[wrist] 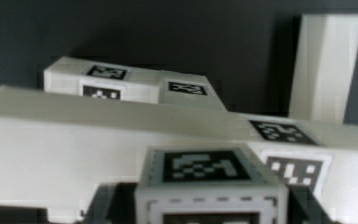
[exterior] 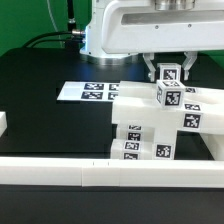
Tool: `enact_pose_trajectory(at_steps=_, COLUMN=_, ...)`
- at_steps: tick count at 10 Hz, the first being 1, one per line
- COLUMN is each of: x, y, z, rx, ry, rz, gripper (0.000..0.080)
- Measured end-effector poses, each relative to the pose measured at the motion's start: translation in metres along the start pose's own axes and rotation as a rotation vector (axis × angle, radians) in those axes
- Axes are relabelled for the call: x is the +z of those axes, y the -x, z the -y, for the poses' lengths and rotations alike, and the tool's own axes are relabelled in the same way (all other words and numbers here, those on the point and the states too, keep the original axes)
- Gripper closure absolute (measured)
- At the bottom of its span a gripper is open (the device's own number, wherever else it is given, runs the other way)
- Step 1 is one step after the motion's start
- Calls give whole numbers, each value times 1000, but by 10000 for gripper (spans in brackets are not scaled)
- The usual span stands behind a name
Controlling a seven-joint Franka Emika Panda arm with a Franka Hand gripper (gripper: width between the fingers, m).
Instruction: Assemble chair
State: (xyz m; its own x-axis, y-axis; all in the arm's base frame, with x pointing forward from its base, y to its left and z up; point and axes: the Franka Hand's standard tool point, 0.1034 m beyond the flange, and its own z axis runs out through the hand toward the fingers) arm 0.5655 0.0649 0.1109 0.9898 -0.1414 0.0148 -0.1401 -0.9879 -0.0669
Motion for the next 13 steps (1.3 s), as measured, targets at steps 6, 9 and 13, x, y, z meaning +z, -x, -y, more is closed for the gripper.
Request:
enact_pose_trajectory(at_steps=6, x=0, y=0, z=3, rx=410, ry=-17, rz=2, gripper=534)
enact_pose_trajectory(at_steps=9, x=1, y=0, z=1, rx=682, ry=-49, rz=12, gripper=534)
enact_pose_trajectory(at_steps=13, x=1, y=-1, z=0, rx=968, ry=-80, rz=31, gripper=533)
